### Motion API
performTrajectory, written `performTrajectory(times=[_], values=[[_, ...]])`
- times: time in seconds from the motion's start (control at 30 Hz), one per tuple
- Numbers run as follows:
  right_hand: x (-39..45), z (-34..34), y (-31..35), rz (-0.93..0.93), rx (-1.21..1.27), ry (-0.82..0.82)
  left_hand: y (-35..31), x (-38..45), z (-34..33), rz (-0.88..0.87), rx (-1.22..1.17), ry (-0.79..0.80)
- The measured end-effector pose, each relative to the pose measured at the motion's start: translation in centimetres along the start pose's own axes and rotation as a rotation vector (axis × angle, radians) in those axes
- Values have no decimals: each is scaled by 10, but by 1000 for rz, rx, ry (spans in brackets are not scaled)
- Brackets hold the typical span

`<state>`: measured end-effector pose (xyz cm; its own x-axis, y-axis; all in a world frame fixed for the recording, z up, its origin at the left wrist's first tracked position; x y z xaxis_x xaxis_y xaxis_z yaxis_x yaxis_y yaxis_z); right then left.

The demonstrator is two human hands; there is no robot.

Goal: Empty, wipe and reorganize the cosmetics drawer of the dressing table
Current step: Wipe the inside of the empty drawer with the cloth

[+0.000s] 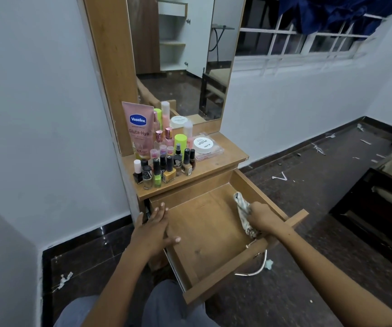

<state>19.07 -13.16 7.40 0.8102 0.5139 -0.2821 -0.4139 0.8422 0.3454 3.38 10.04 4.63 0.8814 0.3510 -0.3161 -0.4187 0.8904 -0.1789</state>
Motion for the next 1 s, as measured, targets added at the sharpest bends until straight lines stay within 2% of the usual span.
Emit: performTrajectory(times=[0.1,0.2,0.33,0.43,0.6,0.8,1.0], values=[[-8,26,-10,-39,39,-70,-11,1,8,-8,73,-46],[-13,55,-18,-49,102,-191,-38,3,21,-70,127,-180],[-8,104,-16,-20,142,-324,-85,16,45,-170,95,-351],[10,146,-4,24,98,-417,-111,31,60,-207,122,-418],[69,174,28,49,-26,-538,-134,56,69,-166,249,-400],[143,134,74,145,-151,-491,-137,77,61,-66,335,-331],[178,104,80,170,-175,-452,-136,85,47,-52,262,-329]])
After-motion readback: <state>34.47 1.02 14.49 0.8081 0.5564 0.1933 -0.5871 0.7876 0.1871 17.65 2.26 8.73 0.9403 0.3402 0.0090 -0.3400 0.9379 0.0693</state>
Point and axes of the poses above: each hand's wrist, its own x-axis towards the middle knuckle, its own z-axis out of the back of the hand, y = z × x, the point moved 7 cm from there along x, towards the middle knuckle, and after that the axes turned 10 degrees about z, right-handed, at the moved point
